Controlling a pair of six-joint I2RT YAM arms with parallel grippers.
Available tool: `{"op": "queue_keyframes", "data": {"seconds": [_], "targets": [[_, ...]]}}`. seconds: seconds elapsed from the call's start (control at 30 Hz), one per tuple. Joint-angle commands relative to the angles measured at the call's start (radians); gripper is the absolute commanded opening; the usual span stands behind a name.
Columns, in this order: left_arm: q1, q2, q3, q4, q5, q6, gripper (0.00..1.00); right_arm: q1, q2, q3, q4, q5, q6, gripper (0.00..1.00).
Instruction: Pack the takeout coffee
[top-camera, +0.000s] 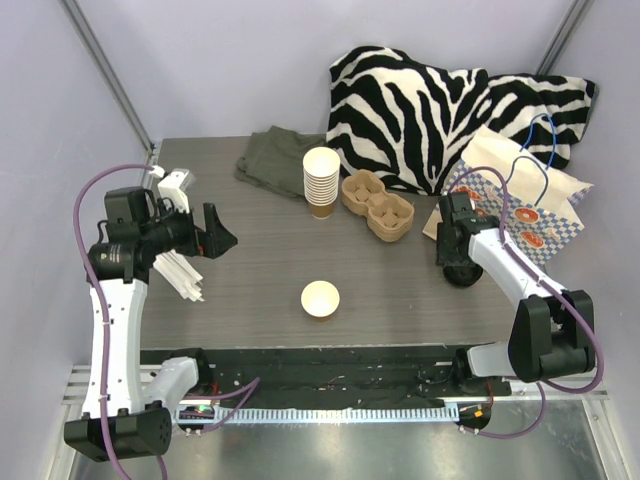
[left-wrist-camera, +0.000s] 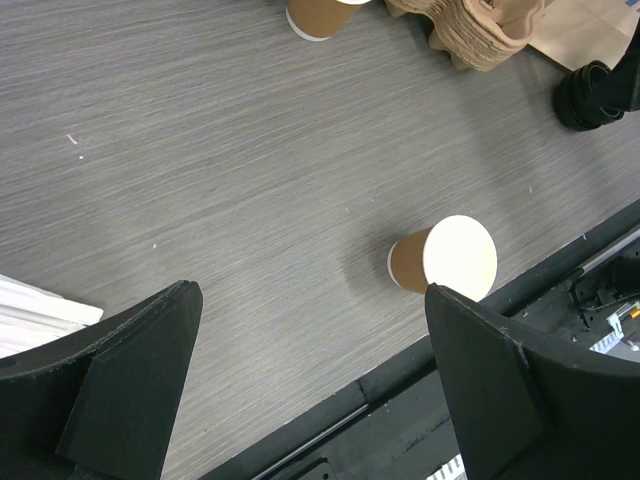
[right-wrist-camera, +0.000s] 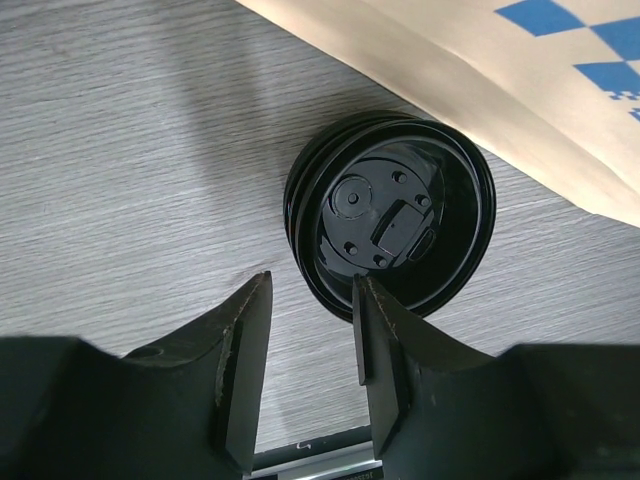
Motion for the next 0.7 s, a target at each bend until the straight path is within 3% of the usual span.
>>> {"op": "queue_keyframes", "data": {"seconds": [0.0, 0.1, 0.4, 0.67], "targets": [[0.007, 0.006, 0.000, 0.047, 0.028, -0.025, 1.00, -0.006, 0.019, 0.033, 0.020, 0.009, 0.020, 0.44], [0.008, 0.008, 0.003, 0.046, 0.024, -0.023, 1.00, -0.004, 0.028, 0.041, 0.020, 0.009, 0.024, 0.38], [0.007, 0.000, -0.013, 0.049, 0.019, -0.022, 1.00, -0.015, 0.045, 0.047, 0.025, 0.009, 0.027, 0.33], [0.007, 0.001, -0.010, 0.049, 0.019, -0.025, 1.00, -0.024, 0.050, 0.050, 0.027, 0.004, 0.024, 0.17]]}}
